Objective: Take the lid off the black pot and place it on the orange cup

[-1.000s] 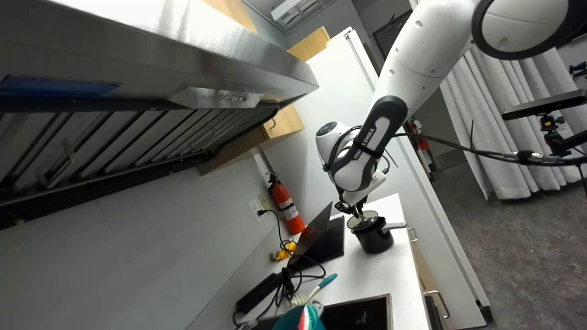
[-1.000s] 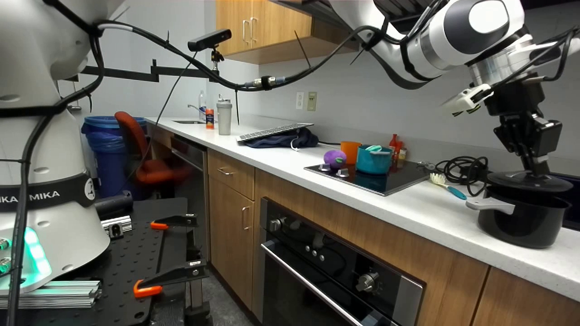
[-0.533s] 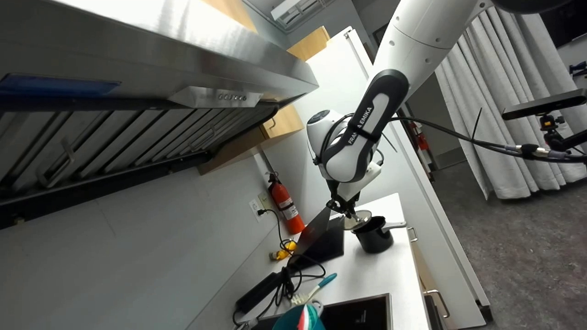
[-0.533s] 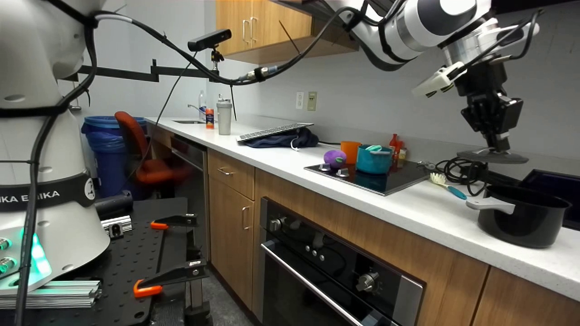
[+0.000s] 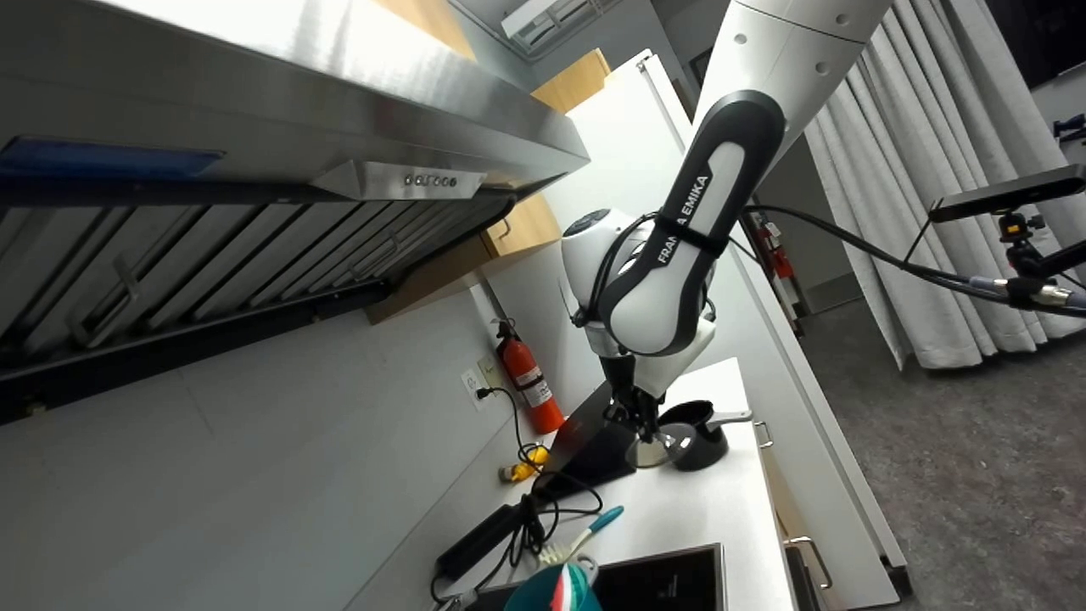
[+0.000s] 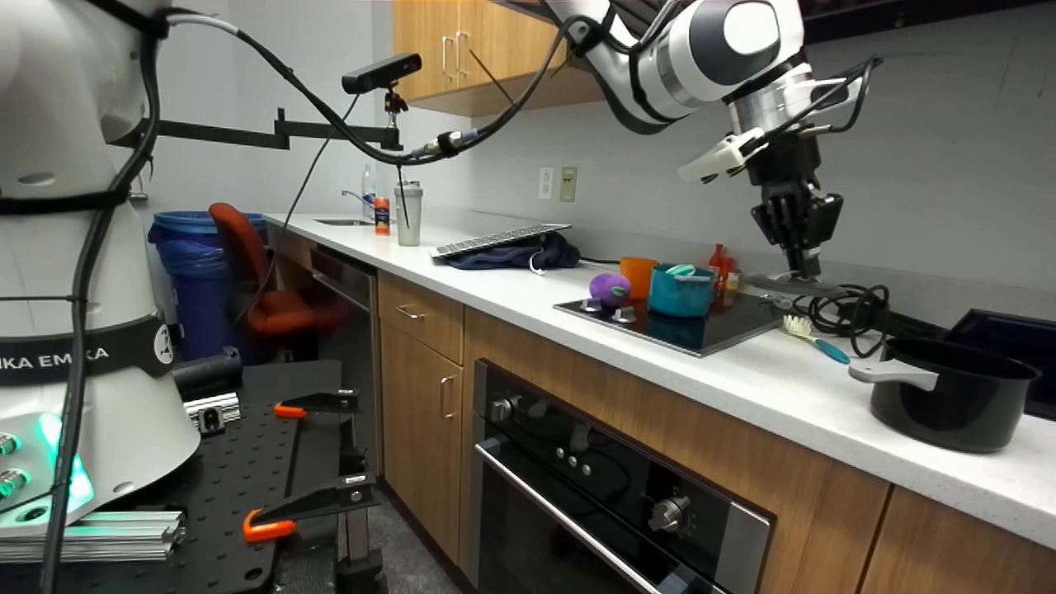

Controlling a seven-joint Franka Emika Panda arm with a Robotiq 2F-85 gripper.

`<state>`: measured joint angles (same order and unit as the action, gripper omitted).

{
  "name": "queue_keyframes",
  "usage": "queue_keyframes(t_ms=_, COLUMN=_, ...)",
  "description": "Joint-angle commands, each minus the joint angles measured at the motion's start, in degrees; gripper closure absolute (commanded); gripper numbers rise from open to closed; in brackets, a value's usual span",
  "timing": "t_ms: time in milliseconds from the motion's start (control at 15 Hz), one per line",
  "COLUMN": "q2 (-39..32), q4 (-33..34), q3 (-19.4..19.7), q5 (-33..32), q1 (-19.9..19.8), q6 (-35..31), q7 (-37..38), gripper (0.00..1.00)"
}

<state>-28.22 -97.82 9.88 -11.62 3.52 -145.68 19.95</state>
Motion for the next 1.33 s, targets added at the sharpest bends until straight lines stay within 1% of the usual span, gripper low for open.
queue_keyframes(t_ms=0, q2=4.0, q4=-6.7, q3=-1.1, q5=-1.2, q1=1.2, q6=-3.8, q7=-2.0, gripper=0.96)
queue_keyframes(t_ms=267, q2=5.3, q4=-10.1, q3=-2.5, q5=-1.6, q1=2.7, q6=-6.4, q7=-3.3, gripper=0.96)
queue_keyframes(t_ms=533, q2=6.3, q4=-12.1, q3=-3.5, q5=-2.2, q1=4.3, q6=-9.4, q7=-3.9, gripper=0.96)
queue_keyframes(t_ms=1267, q2=6.2, q4=-12.5, q3=-4.8, q5=-3.7, q1=8.9, q6=-19.0, q7=-4.6, gripper=0.96)
